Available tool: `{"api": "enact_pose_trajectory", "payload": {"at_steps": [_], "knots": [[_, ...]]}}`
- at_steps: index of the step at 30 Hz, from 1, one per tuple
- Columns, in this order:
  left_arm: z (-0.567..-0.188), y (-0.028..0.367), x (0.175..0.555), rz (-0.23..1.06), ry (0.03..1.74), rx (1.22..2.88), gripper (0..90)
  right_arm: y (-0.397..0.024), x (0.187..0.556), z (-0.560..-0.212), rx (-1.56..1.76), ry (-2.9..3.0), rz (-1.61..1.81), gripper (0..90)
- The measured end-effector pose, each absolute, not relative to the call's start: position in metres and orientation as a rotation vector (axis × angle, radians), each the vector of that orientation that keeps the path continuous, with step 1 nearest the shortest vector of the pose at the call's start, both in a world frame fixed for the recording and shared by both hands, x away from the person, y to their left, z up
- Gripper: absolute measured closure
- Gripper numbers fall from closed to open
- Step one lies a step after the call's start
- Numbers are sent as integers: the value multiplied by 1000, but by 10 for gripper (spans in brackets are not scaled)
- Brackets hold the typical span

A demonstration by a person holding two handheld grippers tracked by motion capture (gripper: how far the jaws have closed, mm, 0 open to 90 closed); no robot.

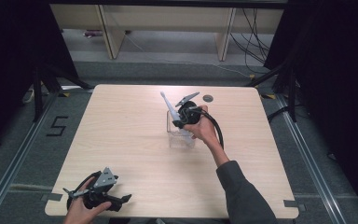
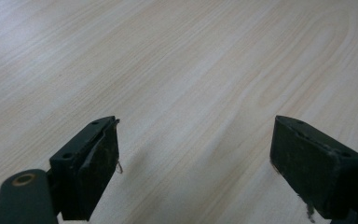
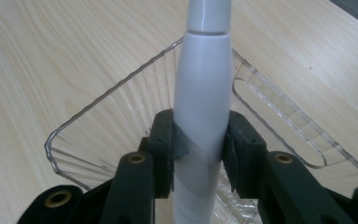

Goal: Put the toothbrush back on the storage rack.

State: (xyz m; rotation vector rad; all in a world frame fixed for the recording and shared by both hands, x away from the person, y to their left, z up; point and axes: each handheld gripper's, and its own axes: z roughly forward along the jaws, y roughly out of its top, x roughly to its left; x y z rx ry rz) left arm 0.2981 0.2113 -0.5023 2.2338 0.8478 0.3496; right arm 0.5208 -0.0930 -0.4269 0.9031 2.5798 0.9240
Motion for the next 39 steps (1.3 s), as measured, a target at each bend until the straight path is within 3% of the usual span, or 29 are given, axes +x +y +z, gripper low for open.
{"api": "enact_pose_trajectory", "payload": {"at_steps": [32,39], "knots": [[-503,211,298,346,844,2233,151,-92,522,-432,1035,2623,887,649],[-503,211,298,346,844,2234,151,-93,522,-430,1021,2600,876,589]]}}
